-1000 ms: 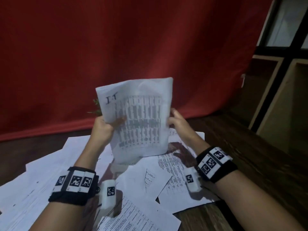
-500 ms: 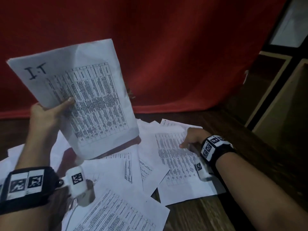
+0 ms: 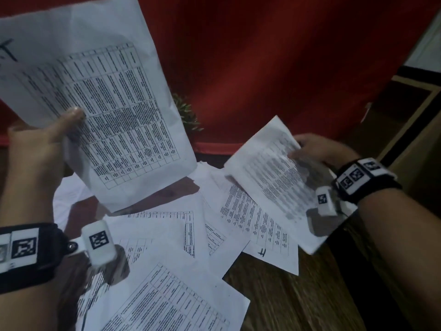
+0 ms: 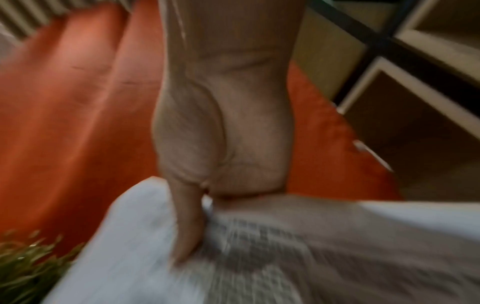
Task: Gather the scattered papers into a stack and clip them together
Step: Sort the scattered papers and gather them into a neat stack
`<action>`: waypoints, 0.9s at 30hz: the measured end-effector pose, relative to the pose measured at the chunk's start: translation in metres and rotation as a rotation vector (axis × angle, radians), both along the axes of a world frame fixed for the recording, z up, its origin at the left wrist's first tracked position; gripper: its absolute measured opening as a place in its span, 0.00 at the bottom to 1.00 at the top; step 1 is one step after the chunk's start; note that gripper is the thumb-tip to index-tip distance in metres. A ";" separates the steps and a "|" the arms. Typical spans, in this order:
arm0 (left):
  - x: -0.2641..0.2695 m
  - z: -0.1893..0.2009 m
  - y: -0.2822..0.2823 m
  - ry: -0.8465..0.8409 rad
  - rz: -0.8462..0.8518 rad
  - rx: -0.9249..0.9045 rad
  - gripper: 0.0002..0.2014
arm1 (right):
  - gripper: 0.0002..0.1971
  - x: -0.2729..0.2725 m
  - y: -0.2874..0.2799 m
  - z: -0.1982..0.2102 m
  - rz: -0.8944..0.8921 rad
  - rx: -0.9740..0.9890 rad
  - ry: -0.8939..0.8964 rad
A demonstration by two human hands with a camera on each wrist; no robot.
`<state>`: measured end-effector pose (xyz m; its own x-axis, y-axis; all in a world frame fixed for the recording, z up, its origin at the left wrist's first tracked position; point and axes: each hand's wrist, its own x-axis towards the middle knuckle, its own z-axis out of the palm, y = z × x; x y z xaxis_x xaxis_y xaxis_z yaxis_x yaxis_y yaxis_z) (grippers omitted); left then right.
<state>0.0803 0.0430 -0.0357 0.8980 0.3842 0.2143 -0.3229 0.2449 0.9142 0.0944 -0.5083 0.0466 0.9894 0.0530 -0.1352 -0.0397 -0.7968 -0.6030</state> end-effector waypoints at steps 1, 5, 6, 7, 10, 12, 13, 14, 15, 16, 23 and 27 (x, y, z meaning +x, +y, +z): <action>-0.004 0.003 -0.001 -0.002 -0.011 -0.015 0.29 | 0.09 0.001 0.007 0.015 0.111 -0.155 0.084; 0.011 -0.009 0.009 -0.046 0.035 0.113 0.41 | 0.04 0.006 0.071 0.017 0.434 -0.836 0.228; 0.007 -0.007 0.005 -0.032 0.038 0.142 0.43 | 0.04 0.008 0.089 0.005 0.507 -0.958 0.206; -0.001 -0.001 -0.005 -0.024 0.020 0.157 0.42 | 0.06 0.009 0.105 -0.010 0.584 -1.043 0.165; -0.011 0.010 -0.029 -0.096 0.054 0.189 0.26 | 0.11 0.009 0.136 -0.059 0.774 -1.153 0.002; -0.020 0.016 -0.040 -0.143 0.039 0.178 0.23 | 0.15 0.011 0.140 -0.084 0.807 -1.105 -0.051; -0.022 0.018 -0.044 -0.155 0.038 0.158 0.20 | 0.17 0.010 0.140 -0.093 0.803 -1.060 -0.043; -0.025 0.022 -0.049 -0.165 0.030 0.165 0.14 | 0.18 0.011 0.136 -0.102 0.788 -1.002 -0.026; -0.027 0.025 -0.050 -0.170 0.020 0.168 0.10 | 0.18 0.011 0.132 -0.108 0.768 -0.944 -0.011; -0.029 0.026 -0.051 -0.176 0.003 0.172 0.09 | 0.17 0.011 0.128 -0.113 0.754 -0.893 -0.016; -0.030 0.025 -0.053 -0.169 0.038 0.155 0.34 | 0.18 0.013 0.106 -0.123 0.722 -0.668 -0.097; -0.033 0.025 -0.052 -0.150 0.028 0.159 0.16 | 0.19 0.011 0.103 -0.122 0.773 -0.700 -0.179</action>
